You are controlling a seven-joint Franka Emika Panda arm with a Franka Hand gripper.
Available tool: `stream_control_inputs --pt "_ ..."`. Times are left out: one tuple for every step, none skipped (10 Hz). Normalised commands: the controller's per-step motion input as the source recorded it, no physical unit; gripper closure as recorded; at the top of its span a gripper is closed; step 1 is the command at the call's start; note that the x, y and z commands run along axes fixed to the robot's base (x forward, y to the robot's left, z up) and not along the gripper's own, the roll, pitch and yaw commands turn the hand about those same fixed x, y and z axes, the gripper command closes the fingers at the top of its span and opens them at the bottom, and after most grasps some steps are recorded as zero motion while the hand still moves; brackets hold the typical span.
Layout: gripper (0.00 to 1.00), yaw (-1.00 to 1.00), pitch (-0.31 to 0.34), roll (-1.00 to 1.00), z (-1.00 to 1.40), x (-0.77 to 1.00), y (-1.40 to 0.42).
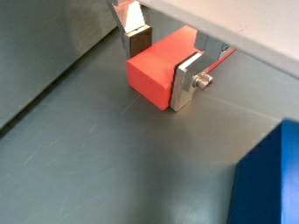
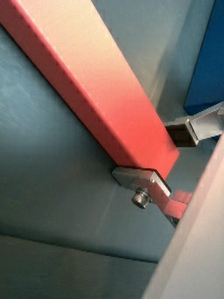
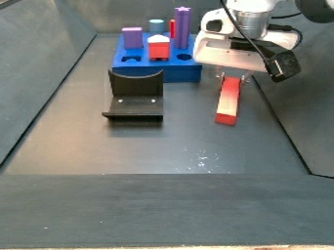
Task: Pick up the rectangle object. Move up. Place the rectangle object on the fixture. Regrasp the rectangle object. Move to above the board. Insert the rectangle object.
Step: Pick up the rectangle object, then move up.
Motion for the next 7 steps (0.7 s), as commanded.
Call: stream_control_inputs --pt "1.00 0.00 0.000 0.00 0.00 0.00 0.00" --pt "1.00 0.00 0.000 0.00 0.00 0.00 0.00" --pt "1.00 0.00 0.000 0.00 0.00 0.00 0.00" --pt "1.00 0.00 0.000 0.00 0.00 0.00 0.00" --pt "1.00 0.00 0.000 0.00 0.83 0.00 0.00" --pt "1.00 -0.02 0.016 0.01 0.81 -0.02 0.05" --pt "1.00 -0.02 0.034 0.00 0.74 -0.04 0.04"
